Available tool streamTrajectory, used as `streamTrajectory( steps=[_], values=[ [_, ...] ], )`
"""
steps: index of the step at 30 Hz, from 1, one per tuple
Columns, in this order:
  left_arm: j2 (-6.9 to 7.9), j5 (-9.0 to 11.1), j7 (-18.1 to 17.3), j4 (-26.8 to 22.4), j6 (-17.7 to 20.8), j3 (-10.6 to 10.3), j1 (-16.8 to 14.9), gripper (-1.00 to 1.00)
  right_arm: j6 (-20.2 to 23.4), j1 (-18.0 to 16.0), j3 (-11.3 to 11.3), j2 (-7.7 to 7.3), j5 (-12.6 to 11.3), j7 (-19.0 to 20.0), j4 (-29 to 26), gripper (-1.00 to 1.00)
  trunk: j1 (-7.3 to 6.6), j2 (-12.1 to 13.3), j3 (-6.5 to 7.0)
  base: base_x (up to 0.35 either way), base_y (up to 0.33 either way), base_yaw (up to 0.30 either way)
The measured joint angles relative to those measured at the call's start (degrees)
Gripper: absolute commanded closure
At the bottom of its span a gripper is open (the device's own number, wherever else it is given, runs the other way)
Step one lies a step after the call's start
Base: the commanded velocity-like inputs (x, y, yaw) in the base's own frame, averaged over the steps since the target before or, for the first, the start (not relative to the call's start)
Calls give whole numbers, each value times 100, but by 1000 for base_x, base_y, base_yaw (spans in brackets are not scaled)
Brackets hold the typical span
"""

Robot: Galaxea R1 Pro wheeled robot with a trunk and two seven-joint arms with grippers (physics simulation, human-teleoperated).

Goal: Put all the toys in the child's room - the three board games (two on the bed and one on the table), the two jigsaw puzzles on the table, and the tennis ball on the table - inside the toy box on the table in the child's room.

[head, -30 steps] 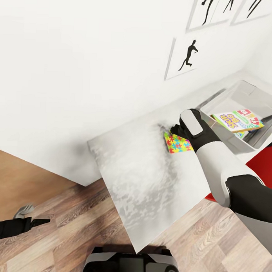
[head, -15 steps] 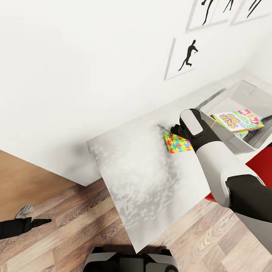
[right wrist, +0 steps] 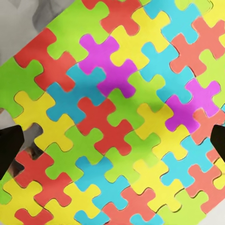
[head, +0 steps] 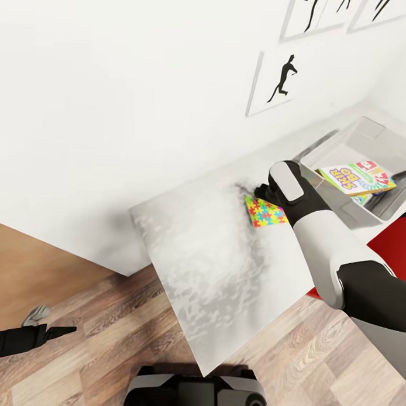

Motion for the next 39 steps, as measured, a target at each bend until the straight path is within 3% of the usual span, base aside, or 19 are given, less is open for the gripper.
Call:
streamTrajectory(
  steps=[39],
  values=[
    [-30, 6, -1, -1, -18, -11, 2, -100, 136, 1, -7, 6, 82, -9, -265, -100, -3, -3, -141, 5, -5, 0]
  ],
)
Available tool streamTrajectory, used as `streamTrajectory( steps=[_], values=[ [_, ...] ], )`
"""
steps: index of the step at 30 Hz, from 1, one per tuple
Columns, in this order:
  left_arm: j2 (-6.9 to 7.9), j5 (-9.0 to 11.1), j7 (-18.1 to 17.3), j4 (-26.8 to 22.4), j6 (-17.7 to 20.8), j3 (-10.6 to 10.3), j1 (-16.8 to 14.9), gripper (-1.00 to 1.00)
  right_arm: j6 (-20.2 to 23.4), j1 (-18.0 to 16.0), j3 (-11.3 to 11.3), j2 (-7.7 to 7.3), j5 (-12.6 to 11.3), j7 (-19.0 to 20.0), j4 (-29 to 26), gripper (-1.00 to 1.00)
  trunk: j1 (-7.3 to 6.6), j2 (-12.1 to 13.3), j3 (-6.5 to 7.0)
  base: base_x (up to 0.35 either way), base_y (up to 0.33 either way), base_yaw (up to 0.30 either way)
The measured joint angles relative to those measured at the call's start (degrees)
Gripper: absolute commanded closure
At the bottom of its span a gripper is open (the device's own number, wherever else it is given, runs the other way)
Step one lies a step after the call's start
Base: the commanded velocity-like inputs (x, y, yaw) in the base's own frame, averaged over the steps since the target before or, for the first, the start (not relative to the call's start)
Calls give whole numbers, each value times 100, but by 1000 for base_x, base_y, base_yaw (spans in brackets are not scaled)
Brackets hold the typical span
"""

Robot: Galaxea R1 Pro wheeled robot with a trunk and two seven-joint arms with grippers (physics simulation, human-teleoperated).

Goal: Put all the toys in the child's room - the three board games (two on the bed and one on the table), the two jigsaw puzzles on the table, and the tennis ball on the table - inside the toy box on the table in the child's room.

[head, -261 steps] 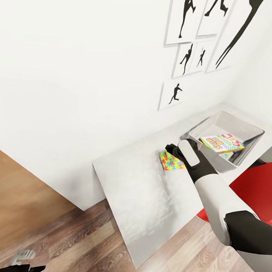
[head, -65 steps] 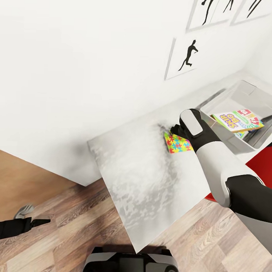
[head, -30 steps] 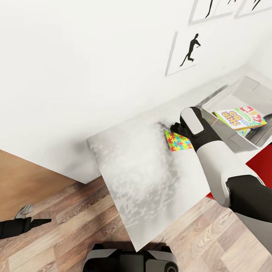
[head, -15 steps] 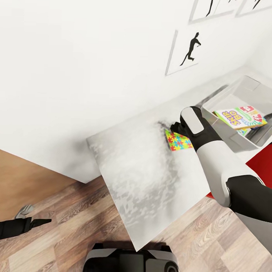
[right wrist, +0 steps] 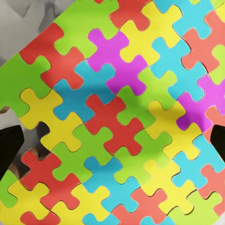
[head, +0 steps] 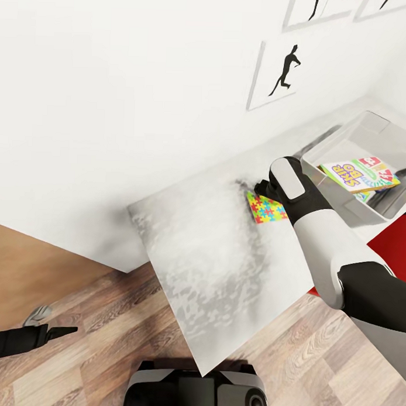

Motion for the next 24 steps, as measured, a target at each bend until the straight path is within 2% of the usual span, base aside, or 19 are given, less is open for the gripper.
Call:
streamTrajectory(
  steps=[24],
  values=[
    [-3, -5, 1, 0, 2, 1, 0, -100, -45, 0, 0, -4, 16, 4, -12, -100, 2, 2, -1, -40, 25, 0]
  ],
)
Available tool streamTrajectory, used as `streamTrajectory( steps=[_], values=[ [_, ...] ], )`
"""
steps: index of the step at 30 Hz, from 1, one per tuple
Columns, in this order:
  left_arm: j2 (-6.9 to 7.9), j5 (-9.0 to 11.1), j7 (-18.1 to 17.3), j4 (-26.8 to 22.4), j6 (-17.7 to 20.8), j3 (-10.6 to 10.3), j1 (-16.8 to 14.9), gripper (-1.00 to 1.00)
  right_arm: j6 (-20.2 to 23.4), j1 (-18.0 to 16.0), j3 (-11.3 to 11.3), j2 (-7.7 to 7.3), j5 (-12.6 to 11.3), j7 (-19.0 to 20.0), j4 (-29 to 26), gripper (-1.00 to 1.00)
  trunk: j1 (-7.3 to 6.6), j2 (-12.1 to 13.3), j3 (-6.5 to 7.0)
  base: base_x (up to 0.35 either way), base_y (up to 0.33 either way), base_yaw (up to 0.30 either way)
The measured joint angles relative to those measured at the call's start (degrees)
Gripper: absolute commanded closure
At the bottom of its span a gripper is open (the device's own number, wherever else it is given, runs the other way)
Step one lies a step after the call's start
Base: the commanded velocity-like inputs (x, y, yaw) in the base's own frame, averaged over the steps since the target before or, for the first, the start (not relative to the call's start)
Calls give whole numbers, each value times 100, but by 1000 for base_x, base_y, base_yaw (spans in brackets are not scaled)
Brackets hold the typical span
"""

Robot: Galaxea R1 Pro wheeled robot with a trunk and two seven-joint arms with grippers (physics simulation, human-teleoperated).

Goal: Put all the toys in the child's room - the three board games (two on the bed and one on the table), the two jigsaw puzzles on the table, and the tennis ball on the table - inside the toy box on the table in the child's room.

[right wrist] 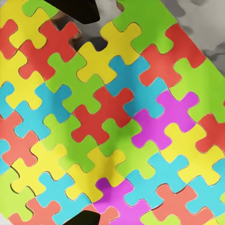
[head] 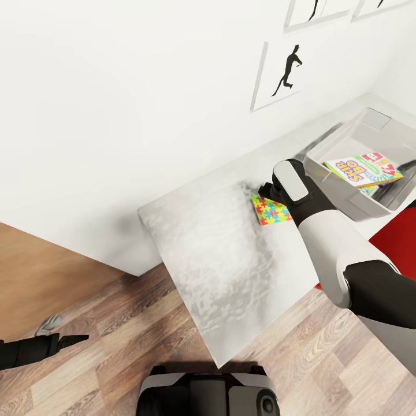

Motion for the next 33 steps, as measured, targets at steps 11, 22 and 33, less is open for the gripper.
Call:
streamTrajectory(
  steps=[11, 22, 33],
  values=[
    [-1, -1, -1, -1, 0, 0, 2, -100, 46, 1, -1, 2, -36, 10, -22, -100, 2, 1, 0, -117, 0, 0],
    [-9, 0, -1, 1, 1, 3, -1, -100, 105, 0, -1, 1, -28, 11, -24, -100, 1, 0, 0, -106, 0, 0],
    [-9, 0, 3, 1, 1, 1, 0, -100, 98, 0, -2, 3, -28, 16, -25, -100, 1, 0, 0, -135, 0, 0]
  ],
)
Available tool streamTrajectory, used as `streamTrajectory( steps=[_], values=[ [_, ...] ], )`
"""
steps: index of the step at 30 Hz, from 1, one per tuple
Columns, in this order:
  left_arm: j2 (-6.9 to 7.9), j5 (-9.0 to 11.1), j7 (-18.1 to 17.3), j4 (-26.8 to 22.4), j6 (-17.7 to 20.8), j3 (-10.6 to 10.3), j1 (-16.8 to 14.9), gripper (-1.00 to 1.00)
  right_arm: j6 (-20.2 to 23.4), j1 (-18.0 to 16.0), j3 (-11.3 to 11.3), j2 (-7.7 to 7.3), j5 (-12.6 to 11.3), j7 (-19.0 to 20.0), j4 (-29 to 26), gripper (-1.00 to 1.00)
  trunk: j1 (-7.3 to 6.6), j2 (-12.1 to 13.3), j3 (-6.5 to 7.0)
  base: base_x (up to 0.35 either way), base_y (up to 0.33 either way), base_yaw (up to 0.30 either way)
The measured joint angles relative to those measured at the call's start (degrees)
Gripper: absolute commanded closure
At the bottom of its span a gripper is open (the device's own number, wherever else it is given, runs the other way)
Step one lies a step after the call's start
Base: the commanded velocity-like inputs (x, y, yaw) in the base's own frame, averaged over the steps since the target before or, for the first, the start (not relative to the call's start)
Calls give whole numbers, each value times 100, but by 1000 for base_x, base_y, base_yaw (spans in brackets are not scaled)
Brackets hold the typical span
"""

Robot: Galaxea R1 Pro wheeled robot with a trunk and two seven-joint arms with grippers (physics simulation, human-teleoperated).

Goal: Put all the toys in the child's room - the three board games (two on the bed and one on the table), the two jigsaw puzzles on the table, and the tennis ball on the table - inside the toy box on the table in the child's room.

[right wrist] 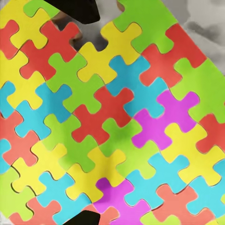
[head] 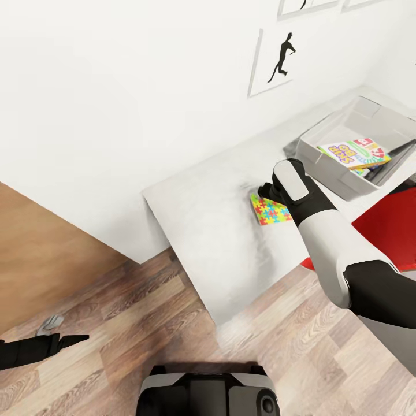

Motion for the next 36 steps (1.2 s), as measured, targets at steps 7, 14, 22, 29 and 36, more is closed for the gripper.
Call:
streamTrajectory(
  steps=[7, 14, 22, 29, 36],
  values=[
    [0, 0, 0, 0, 0, 1, 2, -100, 4, 0, 8, 1, -3, 1, 0, -100, 0, 0, 0, -159, 0, 0],
    [-8, 0, 5, 0, -3, -1, 0, -100, 18, 0, 9, -1, -6, 1, -2, -100, 1, 0, 0, -175, 0, 0],
    [-9, 0, 4, 0, 0, 2, -1, -100, 10, 0, 9, 1, -12, 0, -2, -100, 0, 0, 0, -147, 0, 0],
    [-9, 0, 4, 0, 0, 2, 0, -100, 15, 2, 8, 1, -11, 0, -8, -100, 0, 0, 0, -164, 0, 0],
    [-9, 0, 2, 0, 0, 2, -1, -100, 15, 1, 7, 1, -11, 0, -5, -100, 0, 0, 0, -131, 0, 0]
  ],
)
